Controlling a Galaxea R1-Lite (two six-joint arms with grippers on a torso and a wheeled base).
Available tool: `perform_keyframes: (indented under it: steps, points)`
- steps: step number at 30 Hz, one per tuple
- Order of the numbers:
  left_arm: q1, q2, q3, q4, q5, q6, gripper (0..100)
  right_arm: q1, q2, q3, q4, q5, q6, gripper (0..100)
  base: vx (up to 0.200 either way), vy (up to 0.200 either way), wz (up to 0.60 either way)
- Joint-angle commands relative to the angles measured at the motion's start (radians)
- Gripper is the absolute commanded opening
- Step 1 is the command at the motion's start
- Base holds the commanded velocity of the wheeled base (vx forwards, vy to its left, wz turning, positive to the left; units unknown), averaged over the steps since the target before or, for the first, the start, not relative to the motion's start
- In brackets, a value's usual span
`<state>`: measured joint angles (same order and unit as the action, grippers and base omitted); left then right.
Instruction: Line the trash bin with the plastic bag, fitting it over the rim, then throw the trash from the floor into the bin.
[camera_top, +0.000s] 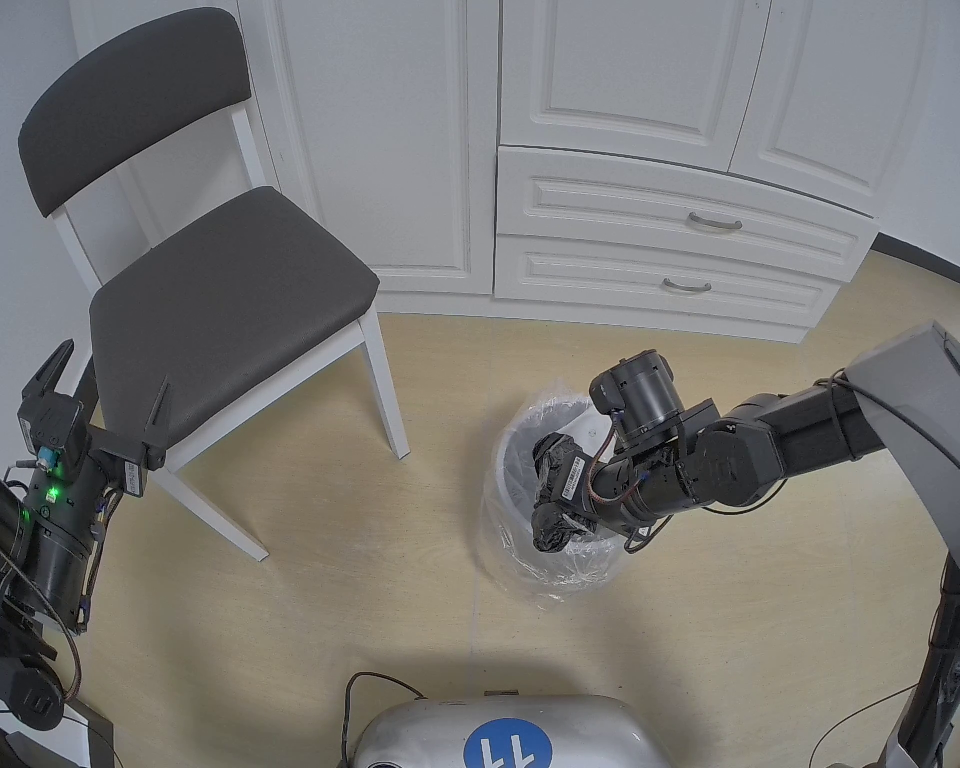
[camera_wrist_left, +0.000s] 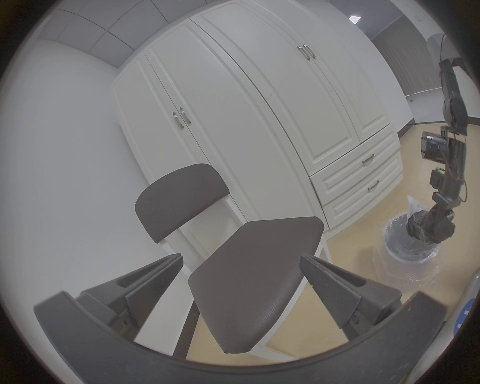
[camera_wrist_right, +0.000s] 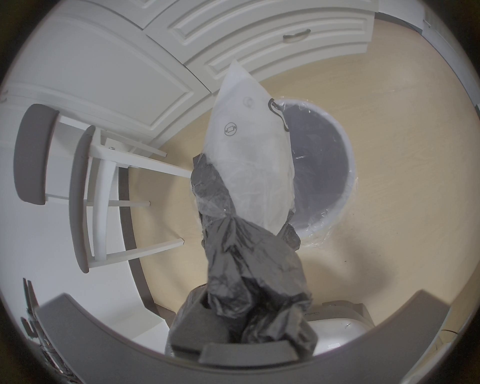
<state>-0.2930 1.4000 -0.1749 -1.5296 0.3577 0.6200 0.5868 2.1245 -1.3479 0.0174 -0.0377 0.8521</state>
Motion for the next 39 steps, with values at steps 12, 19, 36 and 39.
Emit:
perform_keyframes:
  steps: [12, 19, 36, 39]
  points:
    - [0.048, 0.054, -0.015, 0.002, 0.0, -0.029, 100, -0.053, 0.195, -0.119, -0.001, 0.013, 0.048, 0, 0.0, 0.0, 0.0]
    - [0.075, 0.073, -0.032, 0.002, 0.004, -0.028, 100, -0.091, 0.27, -0.234, 0.007, 0.033, 0.139, 0, 0.0, 0.0, 0.0]
    - [0.077, 0.094, -0.032, 0.0, 0.004, -0.029, 100, -0.124, 0.367, -0.478, 0.176, 0.07, 0.332, 0, 0.0, 0.0, 0.0]
    - [0.077, 0.094, -0.032, 0.0, 0.004, -0.031, 100, -0.124, 0.408, -0.585, 0.305, 0.07, 0.334, 0, 0.0, 0.0, 0.0]
